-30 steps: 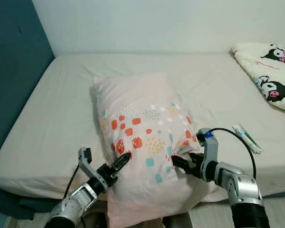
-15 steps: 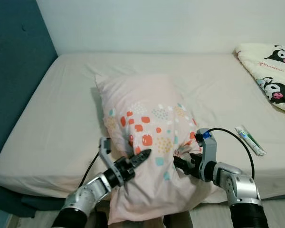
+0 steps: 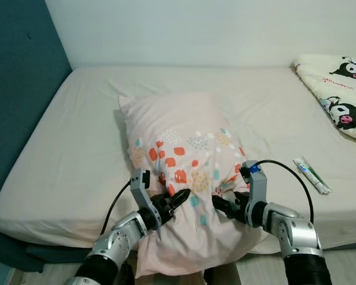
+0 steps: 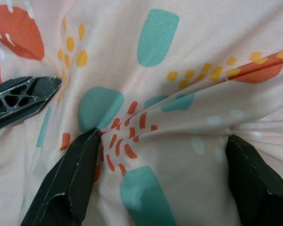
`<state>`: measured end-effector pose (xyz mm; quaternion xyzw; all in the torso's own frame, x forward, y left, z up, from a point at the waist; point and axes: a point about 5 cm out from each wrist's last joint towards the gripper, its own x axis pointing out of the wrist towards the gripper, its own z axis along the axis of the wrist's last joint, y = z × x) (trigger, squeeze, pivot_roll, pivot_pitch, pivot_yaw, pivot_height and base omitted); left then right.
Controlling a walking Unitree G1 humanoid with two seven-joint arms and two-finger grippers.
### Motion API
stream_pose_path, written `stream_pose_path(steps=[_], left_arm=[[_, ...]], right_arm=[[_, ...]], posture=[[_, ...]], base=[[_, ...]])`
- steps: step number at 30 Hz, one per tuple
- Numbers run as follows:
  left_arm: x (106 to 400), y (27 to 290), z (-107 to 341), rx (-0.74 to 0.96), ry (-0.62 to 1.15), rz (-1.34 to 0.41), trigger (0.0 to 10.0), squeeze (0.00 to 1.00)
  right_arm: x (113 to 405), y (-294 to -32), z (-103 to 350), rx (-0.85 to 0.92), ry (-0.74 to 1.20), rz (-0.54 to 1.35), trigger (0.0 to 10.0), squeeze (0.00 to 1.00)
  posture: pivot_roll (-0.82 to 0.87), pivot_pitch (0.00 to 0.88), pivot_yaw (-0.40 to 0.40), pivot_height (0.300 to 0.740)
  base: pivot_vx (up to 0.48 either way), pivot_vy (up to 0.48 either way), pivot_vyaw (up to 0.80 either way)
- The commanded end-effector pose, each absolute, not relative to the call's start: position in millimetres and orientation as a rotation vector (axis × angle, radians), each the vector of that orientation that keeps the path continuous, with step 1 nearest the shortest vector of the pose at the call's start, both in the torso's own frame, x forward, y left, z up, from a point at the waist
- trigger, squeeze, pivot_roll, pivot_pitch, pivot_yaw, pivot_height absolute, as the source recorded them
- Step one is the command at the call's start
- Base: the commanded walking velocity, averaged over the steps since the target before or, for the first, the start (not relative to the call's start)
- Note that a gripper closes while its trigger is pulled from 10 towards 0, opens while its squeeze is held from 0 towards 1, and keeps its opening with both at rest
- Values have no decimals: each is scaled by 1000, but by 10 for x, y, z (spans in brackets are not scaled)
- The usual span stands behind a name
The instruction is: Clean up the room
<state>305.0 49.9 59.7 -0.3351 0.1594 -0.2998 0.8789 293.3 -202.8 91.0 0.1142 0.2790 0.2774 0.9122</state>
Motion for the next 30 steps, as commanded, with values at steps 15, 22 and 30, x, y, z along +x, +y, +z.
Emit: stream_pose_path(steps=[15,22,30], left_arm=[[2998,299,707,-634,285,-731,0,0],[3071,472,791,-621,233,-710,0,0],[3349,1078,1221,-215,65,-756,0,0]], right_arm=[[2831,-1845,919,235,515,692,10000,102],[2779,-1910,1072,236,433,739,10000,0],[2884,-2127,1471,135,194,652,10000,0]], posture=[[-33,133,-40,595],[-44,117,-24,595],[-37,75,-16,595]], base=[[0,0,0],[0,0,0],[0,0,0]])
